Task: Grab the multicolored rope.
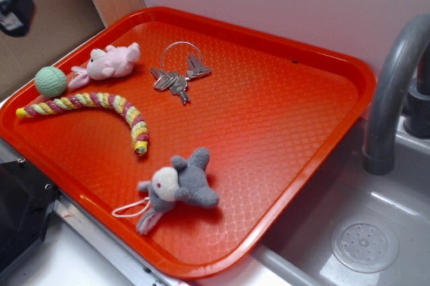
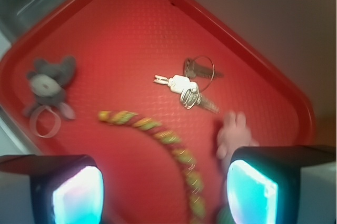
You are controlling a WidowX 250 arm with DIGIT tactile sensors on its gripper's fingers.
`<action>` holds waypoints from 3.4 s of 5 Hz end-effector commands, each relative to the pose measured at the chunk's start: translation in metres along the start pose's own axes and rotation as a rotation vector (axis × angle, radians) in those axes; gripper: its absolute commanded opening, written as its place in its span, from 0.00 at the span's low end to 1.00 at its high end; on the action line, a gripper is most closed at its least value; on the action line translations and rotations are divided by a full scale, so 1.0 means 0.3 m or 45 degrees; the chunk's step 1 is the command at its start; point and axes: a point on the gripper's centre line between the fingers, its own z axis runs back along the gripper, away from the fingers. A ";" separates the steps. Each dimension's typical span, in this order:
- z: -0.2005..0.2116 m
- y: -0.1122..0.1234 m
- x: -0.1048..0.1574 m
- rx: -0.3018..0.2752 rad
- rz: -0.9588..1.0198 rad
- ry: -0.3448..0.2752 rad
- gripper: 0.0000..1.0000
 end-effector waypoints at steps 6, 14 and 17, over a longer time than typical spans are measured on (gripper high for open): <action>-0.436 0.021 -0.056 -0.024 -0.353 0.261 1.00; -0.479 -0.025 -0.091 0.064 -0.313 0.361 0.00; -0.134 -0.026 0.030 0.186 0.406 0.323 0.00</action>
